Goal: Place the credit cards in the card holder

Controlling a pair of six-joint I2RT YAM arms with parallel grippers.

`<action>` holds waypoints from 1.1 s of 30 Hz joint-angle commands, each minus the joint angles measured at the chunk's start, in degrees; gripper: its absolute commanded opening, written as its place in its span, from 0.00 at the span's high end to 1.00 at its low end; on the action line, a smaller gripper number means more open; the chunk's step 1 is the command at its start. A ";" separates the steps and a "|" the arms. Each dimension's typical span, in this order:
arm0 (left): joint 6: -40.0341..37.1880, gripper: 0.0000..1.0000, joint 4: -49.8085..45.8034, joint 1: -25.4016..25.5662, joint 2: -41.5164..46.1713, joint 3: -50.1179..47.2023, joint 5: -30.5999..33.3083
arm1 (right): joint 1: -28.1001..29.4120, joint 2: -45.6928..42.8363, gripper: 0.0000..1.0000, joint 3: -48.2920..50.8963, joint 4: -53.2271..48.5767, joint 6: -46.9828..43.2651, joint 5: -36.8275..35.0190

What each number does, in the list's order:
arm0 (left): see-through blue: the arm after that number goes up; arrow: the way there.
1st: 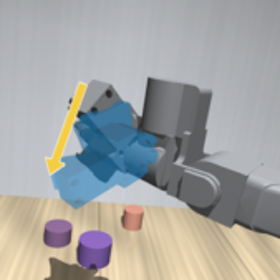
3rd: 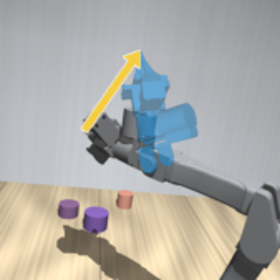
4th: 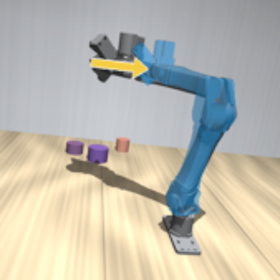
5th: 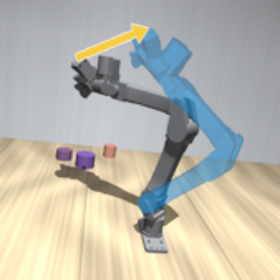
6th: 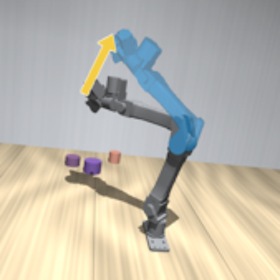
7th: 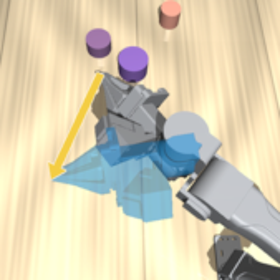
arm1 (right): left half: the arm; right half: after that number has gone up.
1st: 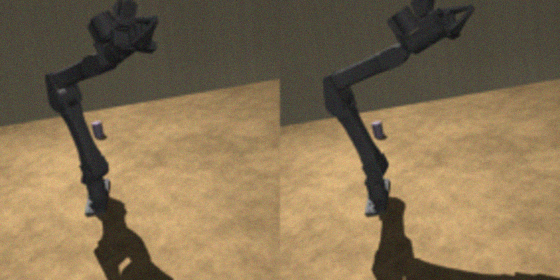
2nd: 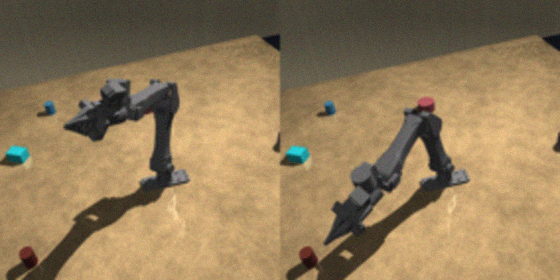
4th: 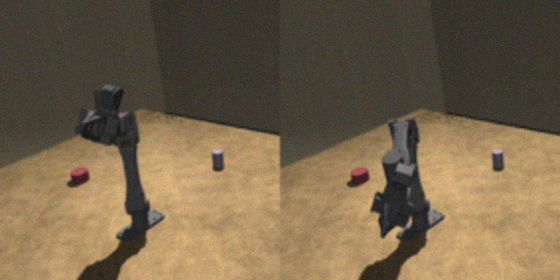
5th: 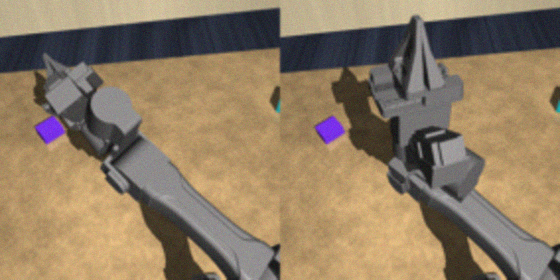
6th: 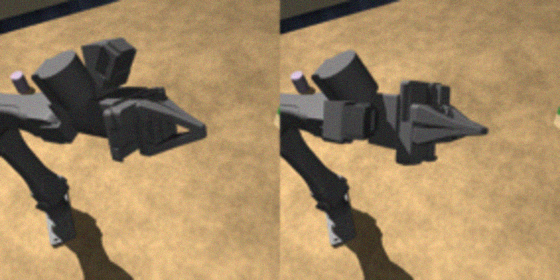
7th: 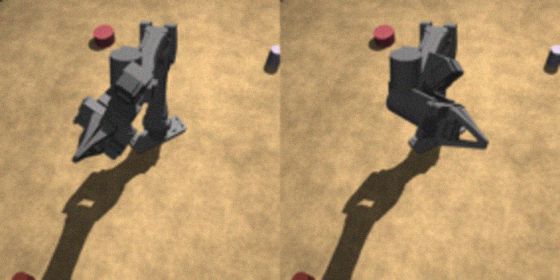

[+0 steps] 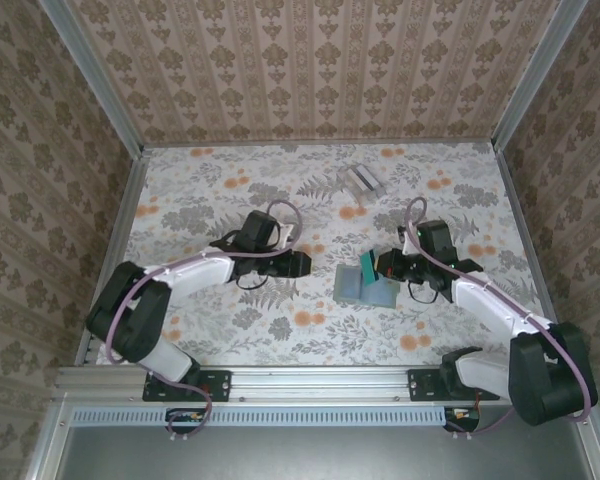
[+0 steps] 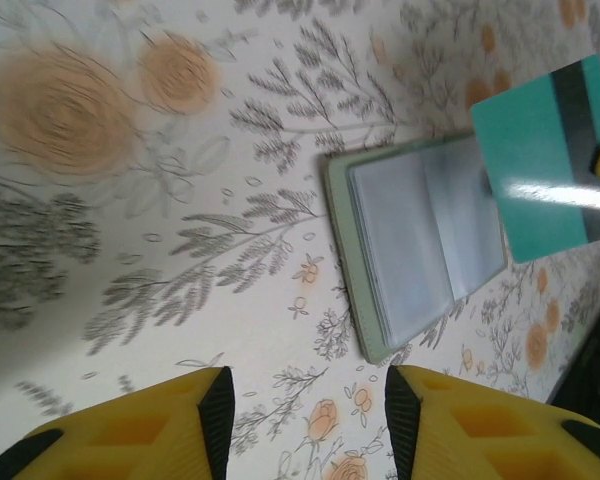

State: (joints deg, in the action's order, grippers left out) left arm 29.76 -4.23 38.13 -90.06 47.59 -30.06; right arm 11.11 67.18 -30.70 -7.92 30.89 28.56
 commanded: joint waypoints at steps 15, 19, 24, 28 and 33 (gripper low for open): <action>0.06 0.57 1.89 4.55 -11.37 6.37 -2.75 | -7.32 5.76 1.00 8.73 10.88 6.49 12.67; 1.26 0.58 4.00 4.76 -14.10 6.72 -4.14 | -7.95 7.15 1.00 8.52 11.61 5.76 13.46; 1.44 0.58 4.10 5.29 -15.60 7.49 -4.70 | -7.95 9.68 1.00 8.20 12.27 6.14 15.59; 2.39 0.59 4.64 5.64 -16.01 6.81 -4.08 | -7.89 10.26 1.00 8.09 12.65 6.57 15.87; 3.50 0.61 4.84 5.64 -16.04 6.15 -3.41 | -7.86 9.88 1.00 9.23 14.19 8.12 15.70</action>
State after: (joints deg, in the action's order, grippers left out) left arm 31.97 0.01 43.46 -105.30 53.98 -33.41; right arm 3.36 76.99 -22.33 5.04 37.98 42.87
